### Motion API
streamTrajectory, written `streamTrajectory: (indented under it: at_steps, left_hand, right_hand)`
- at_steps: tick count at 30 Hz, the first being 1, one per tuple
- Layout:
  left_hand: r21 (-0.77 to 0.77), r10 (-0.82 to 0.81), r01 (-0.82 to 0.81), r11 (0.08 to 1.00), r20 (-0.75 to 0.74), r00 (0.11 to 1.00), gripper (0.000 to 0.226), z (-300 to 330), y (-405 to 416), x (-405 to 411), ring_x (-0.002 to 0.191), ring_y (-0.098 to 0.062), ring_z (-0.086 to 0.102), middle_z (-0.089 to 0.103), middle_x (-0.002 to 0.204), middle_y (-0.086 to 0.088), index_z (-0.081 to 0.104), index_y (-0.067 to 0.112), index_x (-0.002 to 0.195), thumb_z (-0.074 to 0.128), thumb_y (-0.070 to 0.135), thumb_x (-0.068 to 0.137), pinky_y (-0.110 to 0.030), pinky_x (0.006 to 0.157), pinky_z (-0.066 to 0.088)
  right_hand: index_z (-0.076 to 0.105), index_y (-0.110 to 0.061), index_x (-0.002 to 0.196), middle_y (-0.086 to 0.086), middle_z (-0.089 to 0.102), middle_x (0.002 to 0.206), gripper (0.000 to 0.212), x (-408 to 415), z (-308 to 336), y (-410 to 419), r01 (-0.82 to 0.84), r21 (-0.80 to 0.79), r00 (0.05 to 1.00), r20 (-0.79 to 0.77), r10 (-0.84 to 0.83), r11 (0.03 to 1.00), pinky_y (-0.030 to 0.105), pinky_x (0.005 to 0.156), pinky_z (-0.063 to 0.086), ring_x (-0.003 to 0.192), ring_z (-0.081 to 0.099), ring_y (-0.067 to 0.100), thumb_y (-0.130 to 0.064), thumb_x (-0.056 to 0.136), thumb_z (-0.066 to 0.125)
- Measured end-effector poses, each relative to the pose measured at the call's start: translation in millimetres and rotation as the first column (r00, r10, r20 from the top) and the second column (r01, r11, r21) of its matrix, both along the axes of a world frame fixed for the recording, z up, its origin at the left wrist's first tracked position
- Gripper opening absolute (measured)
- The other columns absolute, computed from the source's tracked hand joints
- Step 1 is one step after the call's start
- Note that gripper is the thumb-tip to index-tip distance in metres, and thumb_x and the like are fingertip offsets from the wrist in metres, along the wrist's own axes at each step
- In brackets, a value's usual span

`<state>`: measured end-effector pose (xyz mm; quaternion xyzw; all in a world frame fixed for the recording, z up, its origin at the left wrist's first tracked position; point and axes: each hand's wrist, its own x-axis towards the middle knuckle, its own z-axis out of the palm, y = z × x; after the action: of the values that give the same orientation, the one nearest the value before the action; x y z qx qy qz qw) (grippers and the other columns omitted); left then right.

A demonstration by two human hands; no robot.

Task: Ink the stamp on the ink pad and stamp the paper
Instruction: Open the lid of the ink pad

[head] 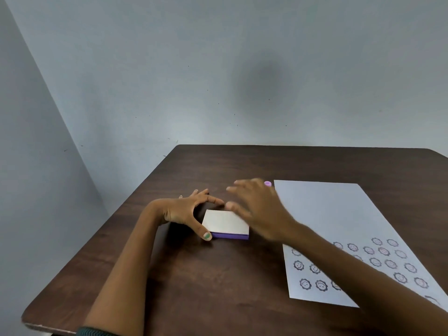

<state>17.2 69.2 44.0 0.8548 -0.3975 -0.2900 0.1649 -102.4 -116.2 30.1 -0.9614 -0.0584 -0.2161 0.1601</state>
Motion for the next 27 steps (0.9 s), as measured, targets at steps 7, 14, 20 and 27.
streamTrajectory:
  at_steps: [7, 14, 20, 27]
  left_hand:
    - [0.01, -0.009, 0.009, 1.0, 0.002, 1.0, 0.085, -2.5, -1.7, 2.9, 0.143, -0.017, -0.021, -0.007, 0.16, 0.007, 0.035, 0.055, 0.13, 0.083, 0.041, 0.061, -0.053, 0.113, -0.018]
    - [0.011, 0.005, -0.004, 1.0, -0.009, 1.0, 0.072, -5.1, -2.3, 3.7, 0.143, -0.017, -0.022, -0.007, 0.16, 0.006, 0.044, 0.051, 0.114, 0.081, 0.047, 0.053, -0.054, 0.113, -0.018]
    - [0.018, 0.003, -0.003, 1.0, -0.001, 1.0, 0.07, -5.9, -2.4, 3.2, 0.143, -0.016, -0.022, -0.007, 0.16, 0.007, 0.045, 0.051, 0.111, 0.081, 0.049, 0.051, -0.054, 0.113, -0.017]
    - [0.001, 0.014, -0.014, 1.0, -0.001, 1.0, 0.07, -6.0, -2.3, 0.5, 0.143, -0.016, -0.022, -0.006, 0.16, 0.005, 0.047, 0.05, 0.112, 0.081, 0.05, 0.05, -0.056, 0.112, -0.018]
  right_hand:
    - [0.061, -0.008, 0.113, 0.014, 0.06, 0.122, 0.028, 28.6, 3.6, -57.6, 0.245, 0.177, 0.968, -0.094, -0.231, 0.953, 0.032, 0.09, 0.042, 0.11, 0.052, 0.026, -0.015, 0.086, 0.056]
    - [0.062, -0.002, 0.11, 0.016, 0.067, 0.113, 0.024, 25.2, 2.2, -55.4, 0.22, 0.315, 0.972, -0.155, -0.179, 0.923, 0.02, 0.078, 0.04, 0.097, 0.062, 0.02, -0.009, 0.088, 0.057]
    - [0.066, -0.006, 0.108, 0.012, 0.068, 0.111, 0.026, -1.1, 2.7, -45.0, 0.153, 0.301, 0.983, -0.148, -0.112, 0.941, 0.02, 0.078, 0.04, 0.087, 0.057, 0.011, -0.011, 0.082, 0.064]
    - [0.065, -0.013, 0.112, 0.007, 0.069, 0.111, 0.03, -32.7, -2.9, -33.6, 0.108, 0.273, 0.988, -0.14, -0.071, 0.956, -0.001, 0.067, 0.031, 0.085, 0.054, 0.005, -0.018, 0.083, 0.065]
